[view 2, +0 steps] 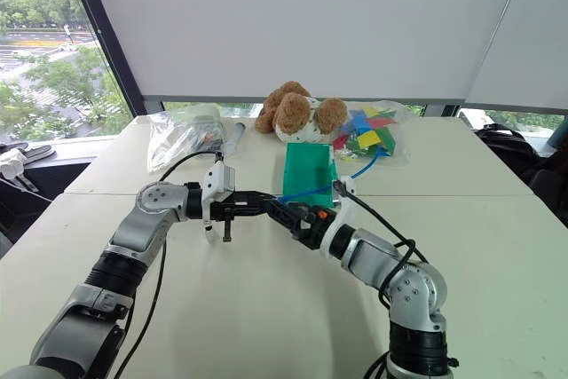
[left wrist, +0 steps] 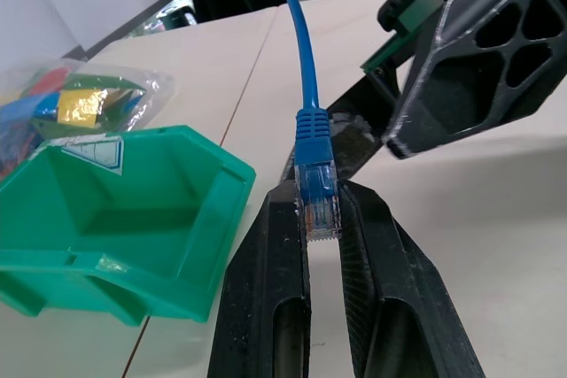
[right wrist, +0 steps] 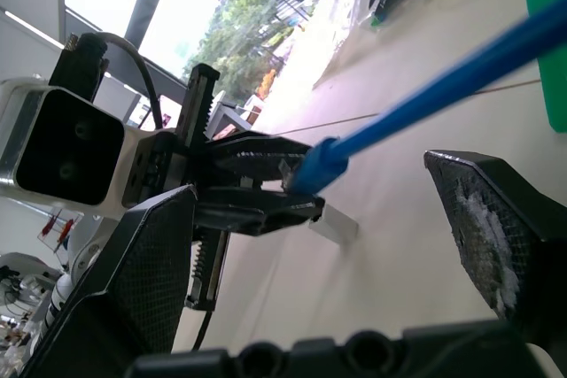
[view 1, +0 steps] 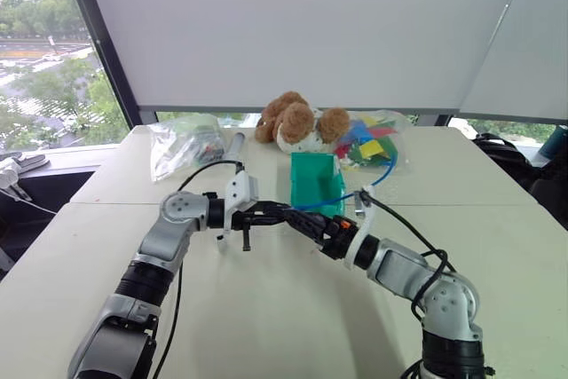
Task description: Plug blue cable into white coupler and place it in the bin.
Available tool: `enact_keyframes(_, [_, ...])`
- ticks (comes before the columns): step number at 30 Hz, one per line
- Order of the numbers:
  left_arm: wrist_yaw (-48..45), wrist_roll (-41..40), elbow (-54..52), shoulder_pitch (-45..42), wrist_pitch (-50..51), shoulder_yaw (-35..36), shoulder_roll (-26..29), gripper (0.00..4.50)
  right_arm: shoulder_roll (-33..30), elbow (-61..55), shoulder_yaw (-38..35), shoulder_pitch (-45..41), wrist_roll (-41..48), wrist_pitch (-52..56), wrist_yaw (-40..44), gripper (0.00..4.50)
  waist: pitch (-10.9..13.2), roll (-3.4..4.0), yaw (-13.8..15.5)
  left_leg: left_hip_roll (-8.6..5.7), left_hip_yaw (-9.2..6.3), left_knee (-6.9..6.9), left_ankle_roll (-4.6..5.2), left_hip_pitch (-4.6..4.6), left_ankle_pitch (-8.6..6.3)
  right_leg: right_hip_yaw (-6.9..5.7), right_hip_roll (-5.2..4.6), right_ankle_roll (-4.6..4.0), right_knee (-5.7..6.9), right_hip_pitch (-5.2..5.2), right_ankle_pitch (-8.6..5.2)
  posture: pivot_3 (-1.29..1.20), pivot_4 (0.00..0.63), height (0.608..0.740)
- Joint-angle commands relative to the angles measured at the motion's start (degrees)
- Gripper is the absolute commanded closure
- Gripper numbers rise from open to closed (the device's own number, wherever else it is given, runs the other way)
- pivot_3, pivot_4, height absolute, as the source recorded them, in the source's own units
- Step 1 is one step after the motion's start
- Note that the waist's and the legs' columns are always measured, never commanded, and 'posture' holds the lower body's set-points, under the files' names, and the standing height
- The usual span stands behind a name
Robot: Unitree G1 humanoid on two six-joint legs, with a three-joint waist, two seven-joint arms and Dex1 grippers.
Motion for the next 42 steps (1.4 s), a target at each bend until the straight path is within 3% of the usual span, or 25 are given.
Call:
enact_keyframes(1, [0.4,-0.8,-2.3,-0.6,-0.3,0.9,0.2,4.46,0.2,0.5,0.4,-1.8,1.2,-1.5,-0.2,0.00,0.0,0.00,-0.1,0.00,0.00,0.00,0.00,0.00,0.00,0.00,0.00,0.00,0.00,0.00,0.00,0.00,0.150,0.740])
enact_keyframes(8, [0.6,-0.4,-2.6,-0.2,-0.4,0.6,0.3,4.46,0.0,1.6,0.7,-2.8,1.9,-2.3,-0.2,0.00,0.0,0.00,-0.7,0.00,0.00,-0.02,0.00,0.00,0.00,0.00,0.00,0.00,0.00,0.00,0.00,0.00,0.150,0.740])
enact_keyframes(12, [0.4,-0.1,-2.6,0.2,-0.6,0.4,0.6,4.50,-0.5,2.0,0.7,-3.0,1.9,-2.8,0.0,1.28,0.0,0.00,-0.9,0.01,0.00,-0.05,0.00,0.00,0.00,0.00,0.01,0.00,0.00,-0.02,0.00,0.00,0.150,0.740])
enact_keyframes(18, [0.5,0.0,-2.6,0.1,-0.5,0.2,0.6,4.50,-1.1,1.9,0.8,-2.9,2.6,-3.2,0.3,4.46,0.0,0.00,-0.8,0.01,0.00,-0.05,0.00,0.00,0.00,0.01,0.00,0.00,-0.01,-0.02,0.00,0.00,0.150,0.740])
enact_keyframes(25, [0.7,0.2,-2.3,-0.2,-0.4,0.0,0.4,4.50,-1.5,1.8,1.4,-3.1,2.8,-3.2,0.0,4.49,0.0,0.01,-0.8,0.01,0.00,-0.06,0.00,0.00,0.00,0.01,0.01,0.00,0.00,-0.03,0.00,0.00,0.150,0.740])
enact_keyframes(30, [0.8,-0.7,-3.1,0.1,2.8,0.9,1.3,2.15,-1.7,1.5,1.5,-3.7,2.7,-3.3,-0.7,4.50,0.0,0.01,-0.9,0.01,0.00,-0.06,0.00,0.00,0.00,0.02,0.01,0.00,0.00,-0.03,0.00,0.00,0.150,0.740])
enact_keyframes(34, [1.3,-1.7,-5.0,1.2,5.5,2.9,4.1,0.02,-3.6,1.1,2.4,-4.4,1.0,-3.8,-0.3,4.50,0.0,0.02,-0.9,0.02,0.00,-0.07,0.00,0.00,0.00,0.02,0.01,0.00,-0.01,-0.04,0.00,0.00,0.150,0.740])
enact_keyframes(42, [-1.3,-5.0,-9.3,6.8,12.2,9.3,16.8,0.02,-20.4,-1.3,18.2,-6.9,-15.7,-12.2,12.8,4.50,0.0,0.04,-1.1,0.04,0.02,-0.17,0.00,-0.02,0.00,0.03,0.02,0.01,-0.02,-0.15,-0.02,0.00,0.150,0.740])
